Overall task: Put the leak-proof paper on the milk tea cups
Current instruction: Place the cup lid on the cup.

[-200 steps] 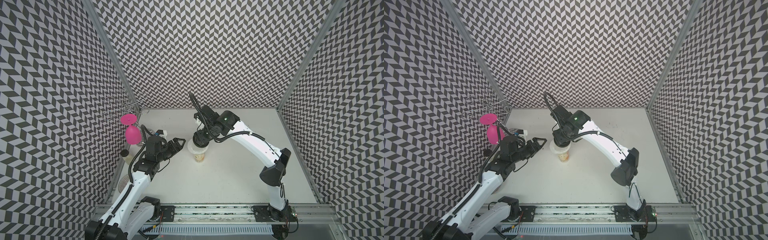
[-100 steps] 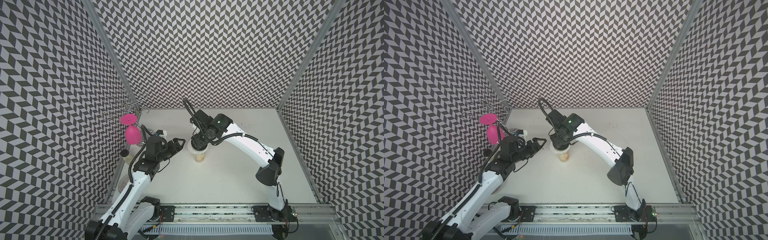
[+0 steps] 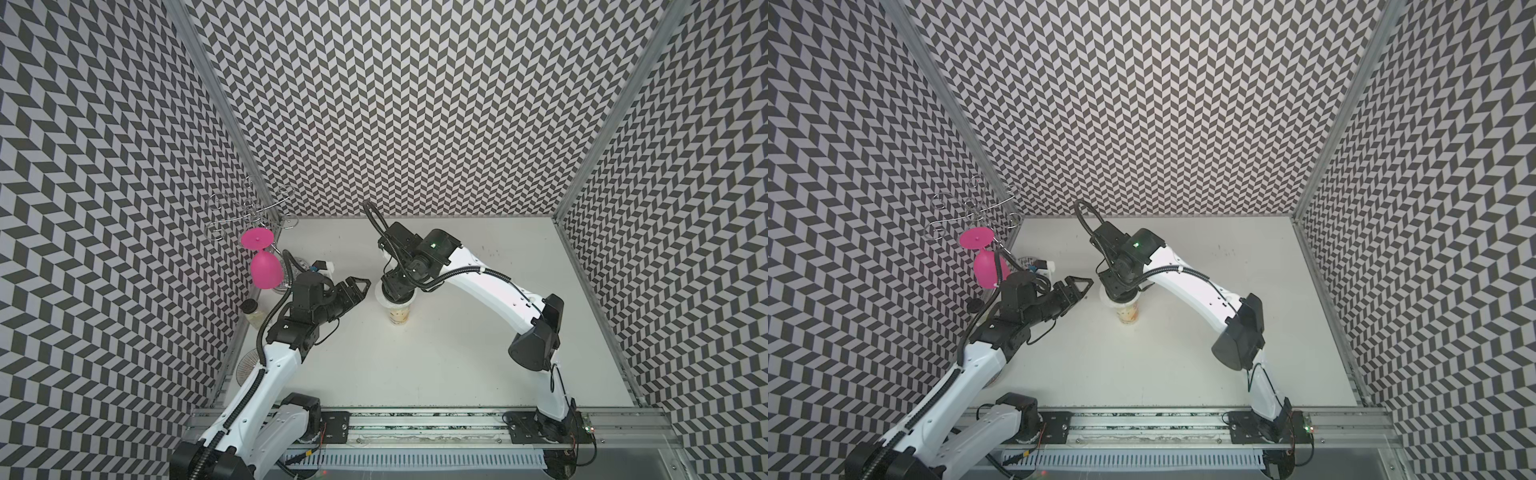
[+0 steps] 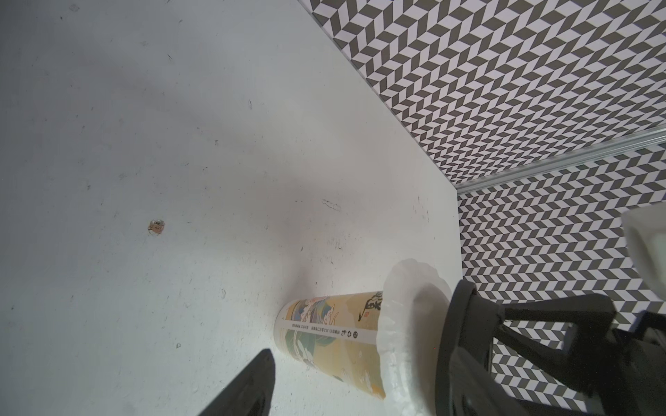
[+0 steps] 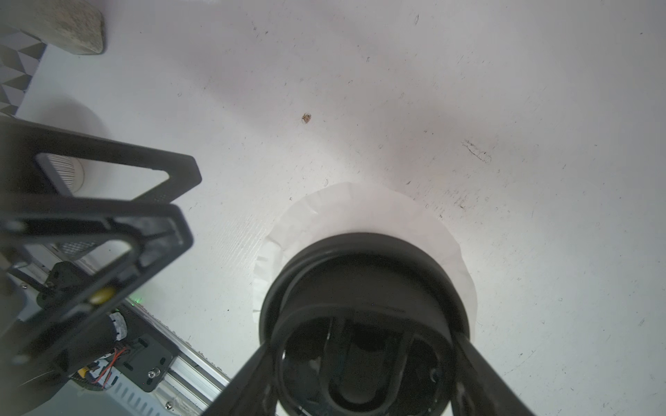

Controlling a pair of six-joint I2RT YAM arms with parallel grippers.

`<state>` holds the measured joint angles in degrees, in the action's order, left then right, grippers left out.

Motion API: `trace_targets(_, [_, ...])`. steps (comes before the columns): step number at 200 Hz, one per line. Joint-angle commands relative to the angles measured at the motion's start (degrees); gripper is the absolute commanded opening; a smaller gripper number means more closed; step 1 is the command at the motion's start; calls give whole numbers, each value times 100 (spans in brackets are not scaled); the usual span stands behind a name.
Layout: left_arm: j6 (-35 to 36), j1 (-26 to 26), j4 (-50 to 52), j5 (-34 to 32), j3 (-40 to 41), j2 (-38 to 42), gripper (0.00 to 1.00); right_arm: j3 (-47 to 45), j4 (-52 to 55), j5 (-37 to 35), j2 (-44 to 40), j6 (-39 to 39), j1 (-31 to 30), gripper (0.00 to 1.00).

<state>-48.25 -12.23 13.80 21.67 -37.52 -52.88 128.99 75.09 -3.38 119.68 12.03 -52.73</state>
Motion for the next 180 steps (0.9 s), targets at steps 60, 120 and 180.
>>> trace_targets(60, [59,45,44,-77,-169,85,77,-67,-26,-25,101,-78,-46,57])
trace_targets(120, [52,45,60,-80,-164,97,77,-128,-16,4,169,-79,-45,58])
trace_targets(180, [52,45,55,-84,-168,90,77,-150,2,91,288,-95,-45,59])
